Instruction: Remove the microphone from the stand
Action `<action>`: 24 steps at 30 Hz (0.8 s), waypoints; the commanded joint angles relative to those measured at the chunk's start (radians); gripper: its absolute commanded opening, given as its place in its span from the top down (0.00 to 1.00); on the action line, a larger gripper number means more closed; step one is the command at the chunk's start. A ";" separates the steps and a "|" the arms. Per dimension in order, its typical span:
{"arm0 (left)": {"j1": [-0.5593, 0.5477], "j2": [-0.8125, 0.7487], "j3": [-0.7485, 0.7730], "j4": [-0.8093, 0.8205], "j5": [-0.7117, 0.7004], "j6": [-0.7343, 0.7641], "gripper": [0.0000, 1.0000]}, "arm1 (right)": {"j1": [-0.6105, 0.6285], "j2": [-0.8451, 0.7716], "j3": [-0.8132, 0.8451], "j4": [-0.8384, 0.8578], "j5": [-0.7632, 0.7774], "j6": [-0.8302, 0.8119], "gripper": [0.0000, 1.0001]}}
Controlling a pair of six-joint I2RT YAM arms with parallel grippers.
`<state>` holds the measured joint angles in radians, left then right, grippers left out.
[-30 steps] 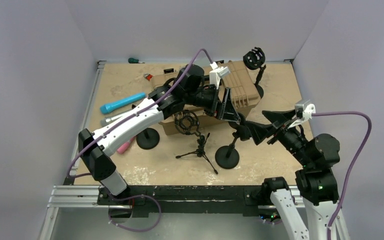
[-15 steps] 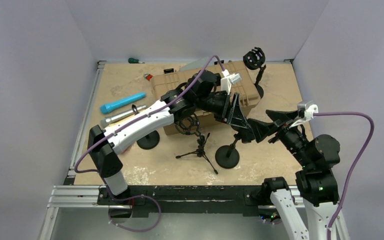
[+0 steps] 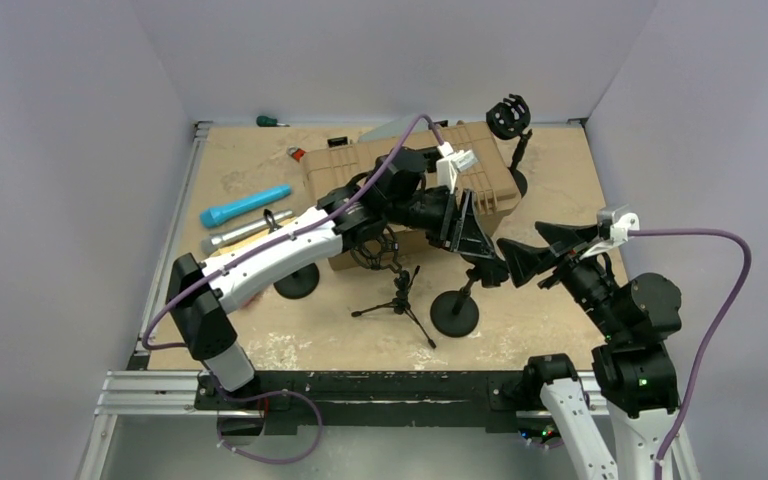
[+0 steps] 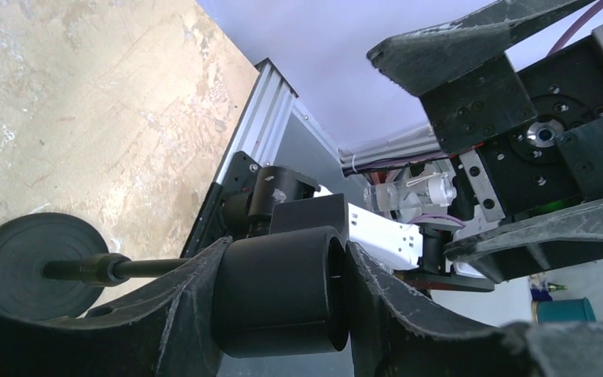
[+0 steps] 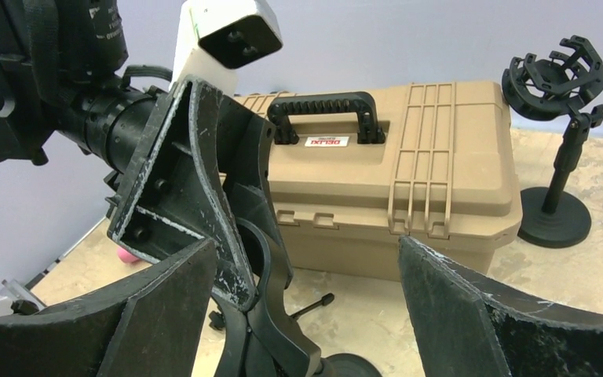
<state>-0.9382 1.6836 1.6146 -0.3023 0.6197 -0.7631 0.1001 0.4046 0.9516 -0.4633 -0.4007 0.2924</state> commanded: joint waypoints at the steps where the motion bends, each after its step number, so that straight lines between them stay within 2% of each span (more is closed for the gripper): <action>1: -0.001 0.042 -0.114 -0.123 -0.134 0.146 0.94 | 0.004 -0.005 0.027 0.003 0.026 -0.018 0.17; 8: -0.001 0.058 -0.167 -0.117 -0.169 0.169 0.96 | 0.002 0.000 0.019 0.008 0.025 -0.013 0.17; 19: -0.001 0.056 -0.166 -0.130 -0.189 0.186 0.96 | 0.003 0.000 0.024 0.006 0.024 -0.012 0.17; 24: -0.001 0.060 -0.217 -0.086 -0.185 0.173 0.96 | 0.003 -0.002 0.027 0.002 0.026 -0.013 0.17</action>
<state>-0.9459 1.7046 1.4513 -0.3141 0.5610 -0.7097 0.1001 0.4046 0.9516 -0.4641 -0.4004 0.2882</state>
